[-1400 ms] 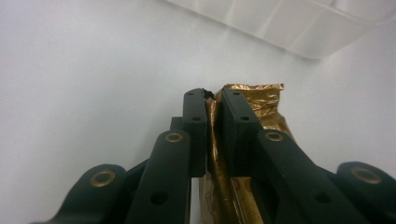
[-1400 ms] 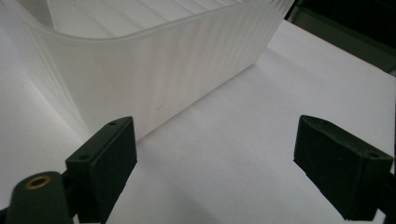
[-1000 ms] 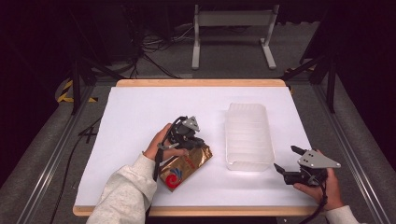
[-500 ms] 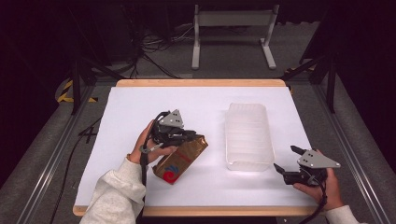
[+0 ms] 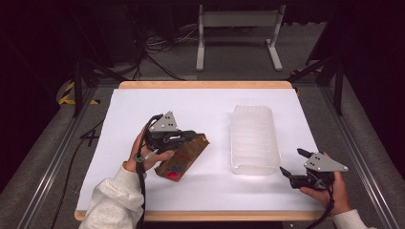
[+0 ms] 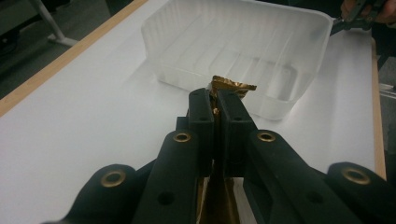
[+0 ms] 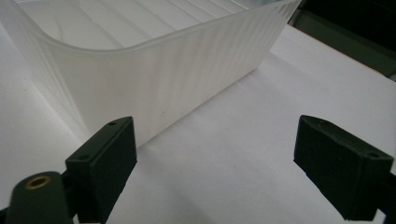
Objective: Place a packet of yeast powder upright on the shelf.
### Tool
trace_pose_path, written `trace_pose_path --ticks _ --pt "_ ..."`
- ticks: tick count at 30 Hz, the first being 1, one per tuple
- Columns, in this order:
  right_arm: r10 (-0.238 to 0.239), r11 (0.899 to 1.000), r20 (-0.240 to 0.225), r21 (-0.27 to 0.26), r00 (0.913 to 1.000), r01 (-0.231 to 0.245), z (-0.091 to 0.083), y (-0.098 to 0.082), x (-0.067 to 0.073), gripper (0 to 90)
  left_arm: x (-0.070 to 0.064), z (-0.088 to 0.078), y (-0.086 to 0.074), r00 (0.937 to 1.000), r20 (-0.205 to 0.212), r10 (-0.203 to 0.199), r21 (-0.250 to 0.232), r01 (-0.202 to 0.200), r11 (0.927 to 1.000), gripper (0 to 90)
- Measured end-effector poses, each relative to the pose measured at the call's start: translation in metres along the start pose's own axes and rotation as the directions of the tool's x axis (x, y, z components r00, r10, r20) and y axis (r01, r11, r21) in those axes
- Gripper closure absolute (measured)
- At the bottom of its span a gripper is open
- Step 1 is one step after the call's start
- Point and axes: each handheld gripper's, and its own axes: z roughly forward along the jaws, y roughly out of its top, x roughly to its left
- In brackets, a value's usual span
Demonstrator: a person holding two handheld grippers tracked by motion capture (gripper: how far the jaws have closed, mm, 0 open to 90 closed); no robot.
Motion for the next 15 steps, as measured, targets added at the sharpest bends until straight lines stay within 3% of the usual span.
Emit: trace_pose_path --ticks 6,12,15 --pt "0.004 1.000 0.000 0.001 1.0000 -0.004 0.000 0.000 0.000 13.9 -0.001 -0.006 -0.002 0.9994 -0.022 -0.026 -0.048 0.025 0.9985 85.8" --pt "0.004 1.000 0.000 -0.003 1.0000 -0.004 0.000 0.000 0.000 13.9 -0.001 -0.011 0.000 0.9966 -0.066 -0.050 -0.144 0.040 0.9887 86.1" --pt "0.006 1.000 0.000 -0.006 1.0000 -0.006 0.000 0.000 -0.001 13.8 -0.001 -0.011 0.002 0.9972 -0.061 -0.043 -0.171 0.033 0.9848 86.1"
